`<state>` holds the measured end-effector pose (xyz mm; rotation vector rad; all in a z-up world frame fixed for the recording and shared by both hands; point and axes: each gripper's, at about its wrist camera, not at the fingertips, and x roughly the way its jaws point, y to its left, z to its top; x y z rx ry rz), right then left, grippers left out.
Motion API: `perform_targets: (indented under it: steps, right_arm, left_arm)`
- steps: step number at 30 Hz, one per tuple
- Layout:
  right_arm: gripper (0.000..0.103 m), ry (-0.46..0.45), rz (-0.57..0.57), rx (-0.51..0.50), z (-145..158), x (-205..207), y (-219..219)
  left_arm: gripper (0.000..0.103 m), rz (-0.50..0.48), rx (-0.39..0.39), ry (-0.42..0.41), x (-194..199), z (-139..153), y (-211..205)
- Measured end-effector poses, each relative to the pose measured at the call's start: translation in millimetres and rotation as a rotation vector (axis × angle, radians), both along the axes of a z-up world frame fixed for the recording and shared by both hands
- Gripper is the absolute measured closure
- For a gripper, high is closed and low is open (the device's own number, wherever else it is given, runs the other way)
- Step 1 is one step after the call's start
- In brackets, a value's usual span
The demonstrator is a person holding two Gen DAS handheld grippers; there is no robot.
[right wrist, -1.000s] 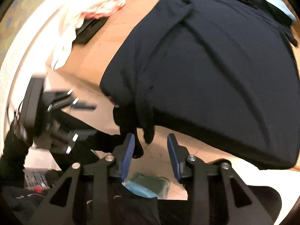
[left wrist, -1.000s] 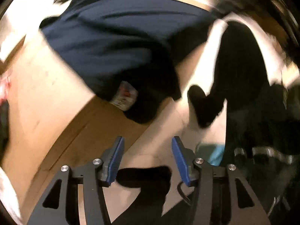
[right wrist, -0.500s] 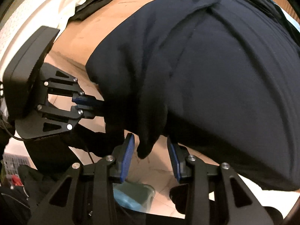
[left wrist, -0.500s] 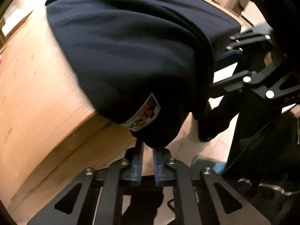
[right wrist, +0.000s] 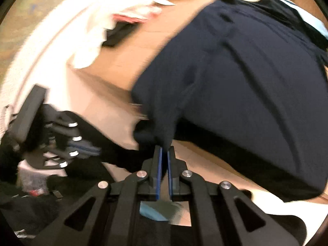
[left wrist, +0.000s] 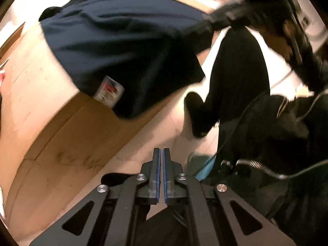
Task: Fold clothes
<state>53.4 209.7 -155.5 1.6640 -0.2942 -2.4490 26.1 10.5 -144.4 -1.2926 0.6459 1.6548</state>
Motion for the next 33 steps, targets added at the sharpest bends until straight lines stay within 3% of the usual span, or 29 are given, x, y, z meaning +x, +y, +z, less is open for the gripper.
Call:
perform_targets:
  steps: [2, 5, 10, 14, 17, 20, 22, 25, 28, 31, 32, 33]
  right_arm:
    - [0.095, -0.076, -0.024, 0.002, -19, -1, 7]
    - [0.091, -0.124, -0.048, -0.009, -20, 3, 23]
    - [0.082, 0.005, -0.104, -0.011, 18, -18, 45]
    - [0.078, 0.095, -0.142, 0.000, 45, -69, 73]
    - [0.066, 0.133, -0.170, 0.047, 59, -131, 101]
    - [0.063, 0.146, -0.194, 0.048, 66, -211, 125]
    - [0.061, 0.148, -0.204, 0.042, 66, -267, 142]
    - [0.061, 0.160, -0.201, 0.149, 61, -347, 150]
    - [0.061, 0.136, -0.161, 0.188, 41, -415, 153]
    - [0.062, 0.059, -0.110, 0.027, 19, -465, 159]
    - [0.063, 0.045, -0.099, 0.018, 12, -481, 162]
    - [0.065, 0.041, -0.136, 0.080, 8, -494, 170]
  left_arm:
    - [0.100, 0.012, -0.018, 0.014, -4, -8, 5]
    - [0.099, 0.013, -0.023, 0.044, -12, -9, 10]
    - [0.091, -0.003, -0.022, 0.117, -33, 5, 21]
    - [0.084, -0.023, 0.009, 0.167, -59, 24, 31]
    - [0.081, -0.026, 0.009, 0.189, -74, 29, 41]
    - [0.081, -0.029, 0.011, 0.164, -90, 29, 49]
    - [0.080, -0.034, 0.002, 0.144, -95, 17, 56]
    - [0.077, -0.035, -0.011, 0.118, -106, 5, 62]
    - [0.075, -0.020, -0.002, 0.079, -117, 6, 62]
    - [0.074, 0.004, 0.026, 0.017, -127, 6, 57]
    - [0.074, 0.006, 0.033, 0.003, -130, 6, 56]
    - [0.074, 0.004, 0.038, -0.007, -132, 6, 55]
